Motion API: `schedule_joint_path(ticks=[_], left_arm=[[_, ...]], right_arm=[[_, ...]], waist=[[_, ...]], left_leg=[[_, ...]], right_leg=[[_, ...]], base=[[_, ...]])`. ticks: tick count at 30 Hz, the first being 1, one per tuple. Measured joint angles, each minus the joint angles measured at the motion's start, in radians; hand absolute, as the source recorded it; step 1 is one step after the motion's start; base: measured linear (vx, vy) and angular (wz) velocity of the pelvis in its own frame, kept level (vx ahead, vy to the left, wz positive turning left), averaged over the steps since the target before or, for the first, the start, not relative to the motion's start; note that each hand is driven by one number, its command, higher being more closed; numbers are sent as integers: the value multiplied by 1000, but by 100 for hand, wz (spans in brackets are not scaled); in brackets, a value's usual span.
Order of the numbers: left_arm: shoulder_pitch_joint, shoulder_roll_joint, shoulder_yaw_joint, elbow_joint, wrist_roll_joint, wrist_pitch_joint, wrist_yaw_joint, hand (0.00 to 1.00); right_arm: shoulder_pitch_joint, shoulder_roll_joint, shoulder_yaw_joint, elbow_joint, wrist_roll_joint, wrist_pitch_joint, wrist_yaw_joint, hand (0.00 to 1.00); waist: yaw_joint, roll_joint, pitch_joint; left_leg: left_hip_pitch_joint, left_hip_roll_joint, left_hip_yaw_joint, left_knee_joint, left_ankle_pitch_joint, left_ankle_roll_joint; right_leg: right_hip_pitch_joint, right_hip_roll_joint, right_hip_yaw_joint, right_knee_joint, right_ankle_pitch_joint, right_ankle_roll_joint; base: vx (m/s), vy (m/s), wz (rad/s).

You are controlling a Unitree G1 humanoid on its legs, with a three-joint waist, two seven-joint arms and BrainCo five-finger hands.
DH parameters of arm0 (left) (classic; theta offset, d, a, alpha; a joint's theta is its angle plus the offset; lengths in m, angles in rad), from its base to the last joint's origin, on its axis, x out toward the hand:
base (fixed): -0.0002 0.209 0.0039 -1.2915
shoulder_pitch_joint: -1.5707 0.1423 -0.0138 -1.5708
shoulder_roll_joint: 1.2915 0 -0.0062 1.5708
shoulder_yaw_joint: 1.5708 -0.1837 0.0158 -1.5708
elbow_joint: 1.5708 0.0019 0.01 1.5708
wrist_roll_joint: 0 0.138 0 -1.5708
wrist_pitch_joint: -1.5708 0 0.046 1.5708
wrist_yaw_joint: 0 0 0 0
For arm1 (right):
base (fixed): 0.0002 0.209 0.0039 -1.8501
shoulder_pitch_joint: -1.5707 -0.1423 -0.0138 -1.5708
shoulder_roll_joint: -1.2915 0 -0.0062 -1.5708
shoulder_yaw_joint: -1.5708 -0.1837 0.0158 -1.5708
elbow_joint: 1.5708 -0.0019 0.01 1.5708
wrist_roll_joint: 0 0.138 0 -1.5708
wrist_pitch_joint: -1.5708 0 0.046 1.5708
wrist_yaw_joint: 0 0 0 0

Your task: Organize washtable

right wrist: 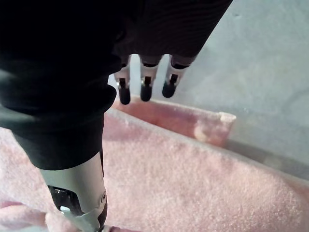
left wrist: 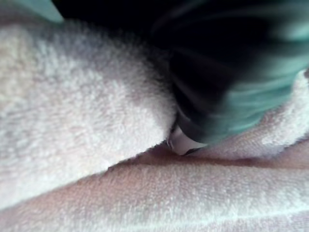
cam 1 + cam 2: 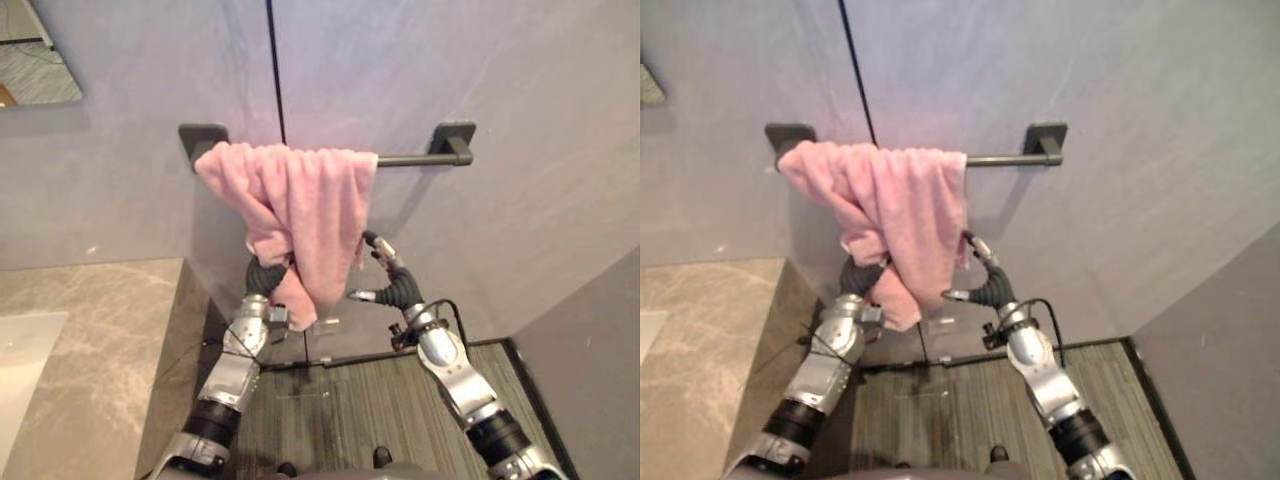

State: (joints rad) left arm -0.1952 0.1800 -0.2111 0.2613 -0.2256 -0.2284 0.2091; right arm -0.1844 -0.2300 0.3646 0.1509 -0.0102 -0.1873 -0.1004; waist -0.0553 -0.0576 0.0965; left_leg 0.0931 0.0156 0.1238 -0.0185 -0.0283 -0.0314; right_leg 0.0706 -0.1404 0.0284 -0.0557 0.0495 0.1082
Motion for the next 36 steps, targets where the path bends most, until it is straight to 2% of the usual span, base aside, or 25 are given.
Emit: schedule_joint_path(ticks=[4,16,23,28,36], left_arm=[[-3,-3,-31,-26,-18,0,-11,100],[-28,-21,-35,-69,-43,-1,-3,100],[-28,-40,-32,-90,-43,-2,12,100],[-20,-42,-13,-116,-41,-3,12,100],[-9,-58,-12,-116,-41,-3,10,100]], right_arm=[[-33,10,1,33,0,10,-31,0],[-128,74,-17,151,-1,44,-105,0],[-128,119,-130,139,-14,44,-158,0],[-51,142,-185,60,-42,41,-160,0],[-25,146,-208,58,-41,39,-155,0]], waist=[[15,0,0],[23,0,0],[29,-2,1],[25,-3,2],[17,-4,2]], left_leg=[[-13,0,-21,0,8,0],[-29,0,-43,0,17,-1],[-30,0,-44,0,17,0],[-27,1,-44,0,17,0],[-12,3,-40,-7,17,-1]], right_leg=[[-2,0,-20,0,0,0],[-5,0,-40,0,0,-1],[-4,0,-43,-1,0,-1],[-1,0,-43,-2,0,-1],[10,1,-40,-4,0,-1]], base=[[-39,-39,15],[-37,-29,6],[-15,-11,0],[-19,-14,0],[-19,-11,-1]])
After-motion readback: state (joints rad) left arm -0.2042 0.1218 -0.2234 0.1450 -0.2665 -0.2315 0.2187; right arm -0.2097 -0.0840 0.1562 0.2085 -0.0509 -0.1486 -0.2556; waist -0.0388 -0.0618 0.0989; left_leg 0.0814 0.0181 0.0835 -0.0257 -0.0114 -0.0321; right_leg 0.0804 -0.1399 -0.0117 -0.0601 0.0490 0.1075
